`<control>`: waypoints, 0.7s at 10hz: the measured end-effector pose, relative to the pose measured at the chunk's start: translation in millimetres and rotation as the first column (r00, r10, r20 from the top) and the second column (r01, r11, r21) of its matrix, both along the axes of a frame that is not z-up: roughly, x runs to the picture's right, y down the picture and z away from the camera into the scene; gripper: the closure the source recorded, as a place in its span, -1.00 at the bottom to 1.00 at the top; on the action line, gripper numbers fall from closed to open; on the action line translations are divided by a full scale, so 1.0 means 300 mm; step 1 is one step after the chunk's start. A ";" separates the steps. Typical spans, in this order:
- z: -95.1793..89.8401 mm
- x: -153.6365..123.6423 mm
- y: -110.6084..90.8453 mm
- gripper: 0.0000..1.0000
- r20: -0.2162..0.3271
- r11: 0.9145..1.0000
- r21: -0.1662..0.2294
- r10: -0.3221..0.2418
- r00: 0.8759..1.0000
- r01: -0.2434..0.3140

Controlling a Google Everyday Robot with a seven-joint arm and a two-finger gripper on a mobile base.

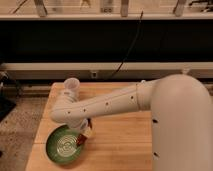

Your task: Place the pepper in the ceramic bowl

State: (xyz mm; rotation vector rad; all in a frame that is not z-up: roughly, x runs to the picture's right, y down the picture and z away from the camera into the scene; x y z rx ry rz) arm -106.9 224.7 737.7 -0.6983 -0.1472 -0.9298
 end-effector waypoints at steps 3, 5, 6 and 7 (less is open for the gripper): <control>-0.007 -0.014 -0.009 0.59 0.002 1.000 0.005 -0.012 1.000 0.012; -0.010 -0.024 -0.011 0.22 0.007 1.000 0.006 -0.024 1.000 0.024; -0.010 -0.029 -0.014 0.04 0.009 1.000 0.008 -0.030 1.000 0.029; -0.011 -0.033 -0.014 -0.04 0.012 0.999 0.008 -0.035 0.999 0.035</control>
